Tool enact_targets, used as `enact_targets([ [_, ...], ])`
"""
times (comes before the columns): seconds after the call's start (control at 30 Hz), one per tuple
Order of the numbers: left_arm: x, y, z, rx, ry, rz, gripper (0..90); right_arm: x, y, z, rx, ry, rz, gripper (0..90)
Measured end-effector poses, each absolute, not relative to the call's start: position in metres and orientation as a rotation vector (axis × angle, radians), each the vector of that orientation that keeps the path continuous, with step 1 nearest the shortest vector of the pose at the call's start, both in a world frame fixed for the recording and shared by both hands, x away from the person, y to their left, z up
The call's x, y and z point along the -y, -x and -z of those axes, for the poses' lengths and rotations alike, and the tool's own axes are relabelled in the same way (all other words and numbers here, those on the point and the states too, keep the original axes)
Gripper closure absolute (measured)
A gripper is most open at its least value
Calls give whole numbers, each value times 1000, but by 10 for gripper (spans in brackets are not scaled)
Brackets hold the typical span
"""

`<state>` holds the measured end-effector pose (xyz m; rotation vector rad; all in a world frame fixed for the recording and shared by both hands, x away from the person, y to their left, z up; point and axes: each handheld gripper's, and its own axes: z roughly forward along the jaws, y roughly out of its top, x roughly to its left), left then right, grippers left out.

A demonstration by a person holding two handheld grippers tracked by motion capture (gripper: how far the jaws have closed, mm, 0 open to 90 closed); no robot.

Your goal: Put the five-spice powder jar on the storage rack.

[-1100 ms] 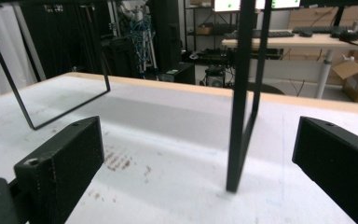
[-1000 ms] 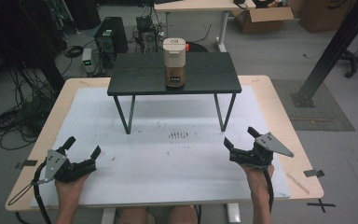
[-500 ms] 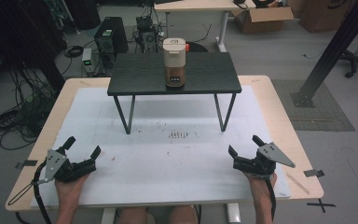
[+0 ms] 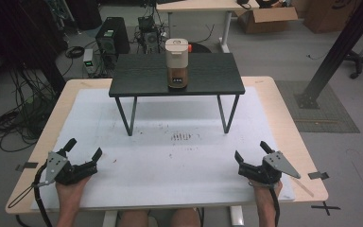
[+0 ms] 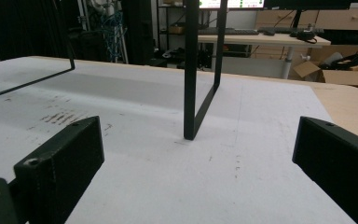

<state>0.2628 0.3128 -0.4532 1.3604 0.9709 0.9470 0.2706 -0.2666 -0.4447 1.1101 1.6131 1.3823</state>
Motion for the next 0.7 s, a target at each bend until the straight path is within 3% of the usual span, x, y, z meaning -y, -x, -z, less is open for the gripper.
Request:
enact_targets([
  [0.7,-313,-263,453,-971,-1361,-947,8,267,-266,449,-1595,-1105,-1371,20],
])
